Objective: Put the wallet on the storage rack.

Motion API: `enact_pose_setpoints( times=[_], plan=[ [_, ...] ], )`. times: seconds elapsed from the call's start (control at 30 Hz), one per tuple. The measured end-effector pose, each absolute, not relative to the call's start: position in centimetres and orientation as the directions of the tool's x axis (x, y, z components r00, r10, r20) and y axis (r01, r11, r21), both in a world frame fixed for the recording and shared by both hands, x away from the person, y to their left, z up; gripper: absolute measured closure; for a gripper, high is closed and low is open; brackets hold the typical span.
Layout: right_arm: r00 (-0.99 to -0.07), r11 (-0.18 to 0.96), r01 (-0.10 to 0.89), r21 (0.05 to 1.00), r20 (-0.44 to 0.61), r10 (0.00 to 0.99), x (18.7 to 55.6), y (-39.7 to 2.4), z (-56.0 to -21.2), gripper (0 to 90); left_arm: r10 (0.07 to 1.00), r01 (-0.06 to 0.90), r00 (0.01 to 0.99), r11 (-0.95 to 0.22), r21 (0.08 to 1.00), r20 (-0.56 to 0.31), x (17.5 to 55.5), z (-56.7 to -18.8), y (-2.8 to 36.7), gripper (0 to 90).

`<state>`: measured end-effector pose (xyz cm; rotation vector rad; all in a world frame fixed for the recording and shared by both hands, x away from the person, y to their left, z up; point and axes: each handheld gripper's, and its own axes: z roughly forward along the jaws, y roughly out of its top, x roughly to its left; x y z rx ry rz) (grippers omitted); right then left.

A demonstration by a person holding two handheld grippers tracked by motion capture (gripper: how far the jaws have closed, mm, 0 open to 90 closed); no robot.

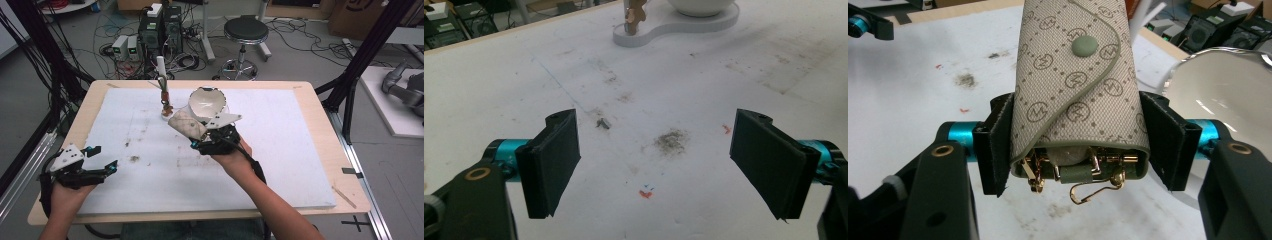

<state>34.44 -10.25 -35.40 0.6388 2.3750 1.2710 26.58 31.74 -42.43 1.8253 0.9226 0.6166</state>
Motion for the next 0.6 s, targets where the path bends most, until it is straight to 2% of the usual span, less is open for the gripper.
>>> enact_pose_setpoints(
  times=[0.4, 0.6],
  plan=[
    [-0.777, 0.514, 0.22, 0.829, -0.169, 0.607, 37.5, -14.9, -33.8, 36.4, 0.784, 0.312, 0.62, -0.267, 0.912, 0.017, 27.7, -42.4, 30.6, 19.9],
    [-0.747, 0.531, 0.252, 0.809, -0.186, 0.638, 39.8, -15.8, -33.2, 36.4, 0.785, 0.315, 0.62, -0.263, 0.912, 0.013, 27.7, -42.5, 30.6, 19.9]
  ],
)
